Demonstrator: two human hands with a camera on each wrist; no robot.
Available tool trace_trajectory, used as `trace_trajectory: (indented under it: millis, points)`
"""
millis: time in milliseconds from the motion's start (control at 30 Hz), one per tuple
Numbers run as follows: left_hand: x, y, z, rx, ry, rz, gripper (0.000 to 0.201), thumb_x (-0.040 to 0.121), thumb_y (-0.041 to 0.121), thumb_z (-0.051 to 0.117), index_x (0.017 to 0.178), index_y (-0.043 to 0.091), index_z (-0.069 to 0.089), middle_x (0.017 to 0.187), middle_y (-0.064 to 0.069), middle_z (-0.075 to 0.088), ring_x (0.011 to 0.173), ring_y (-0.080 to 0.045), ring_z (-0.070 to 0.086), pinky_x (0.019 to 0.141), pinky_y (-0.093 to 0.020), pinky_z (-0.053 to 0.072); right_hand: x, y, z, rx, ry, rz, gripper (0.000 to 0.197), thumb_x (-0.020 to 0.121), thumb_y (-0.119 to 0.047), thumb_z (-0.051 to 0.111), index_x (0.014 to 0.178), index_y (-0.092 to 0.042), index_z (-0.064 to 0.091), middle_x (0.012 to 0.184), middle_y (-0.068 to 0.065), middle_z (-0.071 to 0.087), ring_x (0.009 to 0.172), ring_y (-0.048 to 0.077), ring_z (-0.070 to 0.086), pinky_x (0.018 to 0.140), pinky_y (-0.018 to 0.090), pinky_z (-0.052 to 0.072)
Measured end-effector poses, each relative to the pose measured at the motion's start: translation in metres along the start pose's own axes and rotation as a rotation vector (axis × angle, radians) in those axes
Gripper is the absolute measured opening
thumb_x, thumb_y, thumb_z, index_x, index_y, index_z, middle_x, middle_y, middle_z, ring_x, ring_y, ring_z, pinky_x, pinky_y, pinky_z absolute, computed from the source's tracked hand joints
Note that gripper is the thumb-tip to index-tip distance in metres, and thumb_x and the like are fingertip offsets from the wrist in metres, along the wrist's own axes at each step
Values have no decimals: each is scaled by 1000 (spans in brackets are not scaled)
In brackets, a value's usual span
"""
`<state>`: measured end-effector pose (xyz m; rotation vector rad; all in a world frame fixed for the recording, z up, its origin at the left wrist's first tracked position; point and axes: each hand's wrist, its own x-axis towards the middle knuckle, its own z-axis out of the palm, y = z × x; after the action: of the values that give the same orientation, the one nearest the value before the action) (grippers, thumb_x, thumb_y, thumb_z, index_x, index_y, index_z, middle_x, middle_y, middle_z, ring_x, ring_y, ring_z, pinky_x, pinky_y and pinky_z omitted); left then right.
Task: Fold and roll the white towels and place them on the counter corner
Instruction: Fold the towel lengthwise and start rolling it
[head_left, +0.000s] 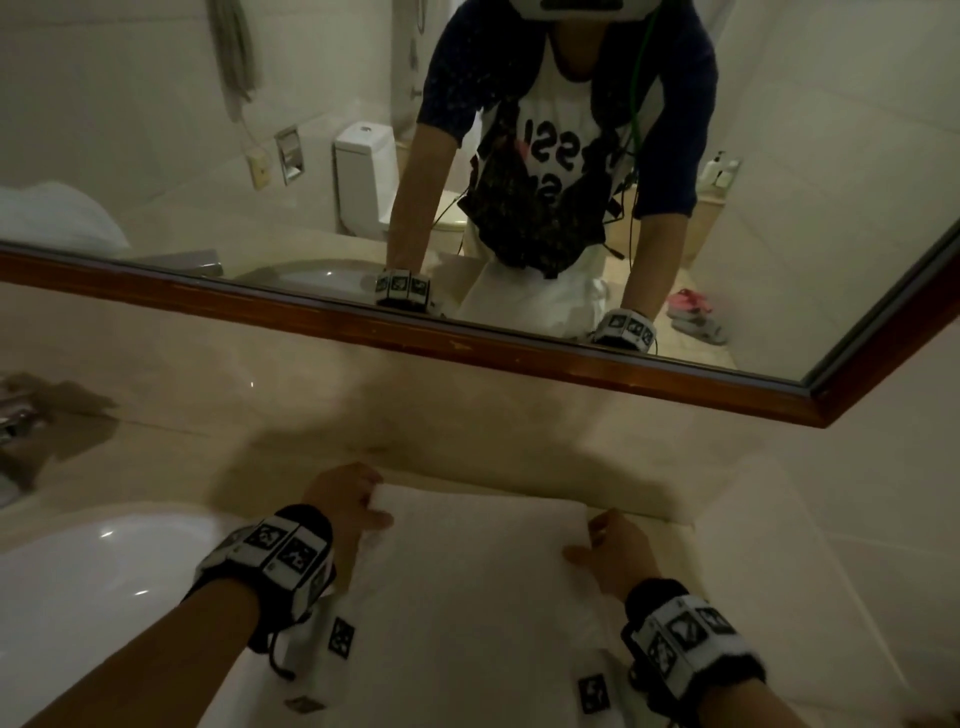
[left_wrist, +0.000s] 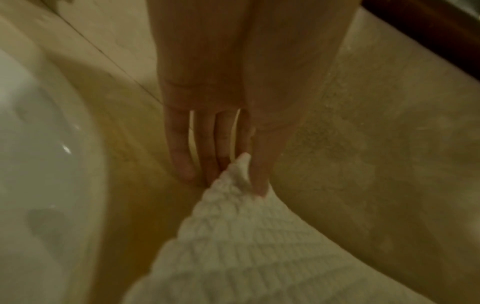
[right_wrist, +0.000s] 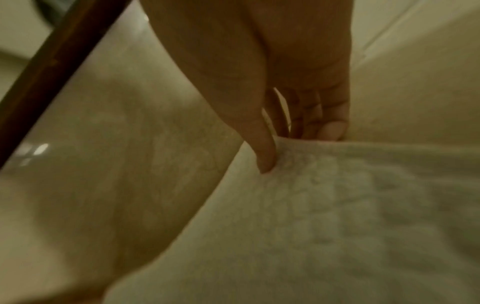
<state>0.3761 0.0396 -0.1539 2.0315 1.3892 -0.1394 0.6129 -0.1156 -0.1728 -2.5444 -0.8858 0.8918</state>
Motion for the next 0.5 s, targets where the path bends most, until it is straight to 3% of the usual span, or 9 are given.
trace_trajectory:
  millis: [33,67,133,200,267,367,433,467,500]
  points:
    - [1,-3,0,46,-2,-4,53,81,26,70,129,11,51,132,-7,53,122,-22,49,97,-22,36,1,-1,-2,27,-42,6,21,82,-23,70,82,-11,53,79,3,56,75,24,57,71,33,46]
    - [1,-5,1,82,12,-1,50,80,24,71,125,11,54,129,-7,55,120,-22,50,95,-22,37,1,-1,-4,27,-85,4,28,80,-20,71,64,-13,48,61,0,52,60,20,50,64,30,42]
    - [0,-7,3,92,75,11,39,77,23,72,114,13,62,121,-6,61,113,-22,54,90,-23,39,2,0,-9,23,-101,-52,41,78,-15,70,51,-15,39,49,-3,42,50,14,39,57,26,36]
    - [-1,-6,2,-19,192,74,18,76,18,72,93,22,66,108,-6,65,99,-22,57,81,-25,41,-2,1,-18,37,-16,-166,35,79,-11,68,58,-16,39,58,-3,39,54,11,37,53,24,31]
    - [-3,-8,4,-132,267,180,24,76,11,69,71,31,56,91,0,61,86,-19,54,74,-25,39,-8,6,-28,23,76,-310,25,80,-7,65,71,-18,45,61,-5,39,56,7,36,53,17,29]
    - [-9,-20,17,35,262,530,36,64,-5,61,73,29,55,79,12,49,81,-8,46,69,-21,40,-17,24,-24,-173,115,-532,46,76,7,55,68,-35,38,64,-11,35,54,6,34,50,16,26]
    - [-21,-30,26,166,148,642,41,47,-4,60,70,31,56,76,12,53,75,-2,38,70,-14,37,-22,38,-14,-353,102,-661,43,70,8,58,67,-32,43,70,-7,40,58,14,38,51,18,25]
    - [-23,-35,28,243,160,662,38,44,1,59,67,31,58,75,12,56,75,-1,36,70,-10,33,-27,41,-12,-424,72,-677,37,73,7,60,74,-30,54,80,-1,48,67,18,45,56,21,31]
    - [-26,-37,28,278,149,654,33,47,5,57,67,30,62,77,12,58,76,0,36,70,-7,31,-31,41,-13,-455,53,-695,27,79,7,56,87,-19,63,94,6,52,83,22,49,67,24,37]
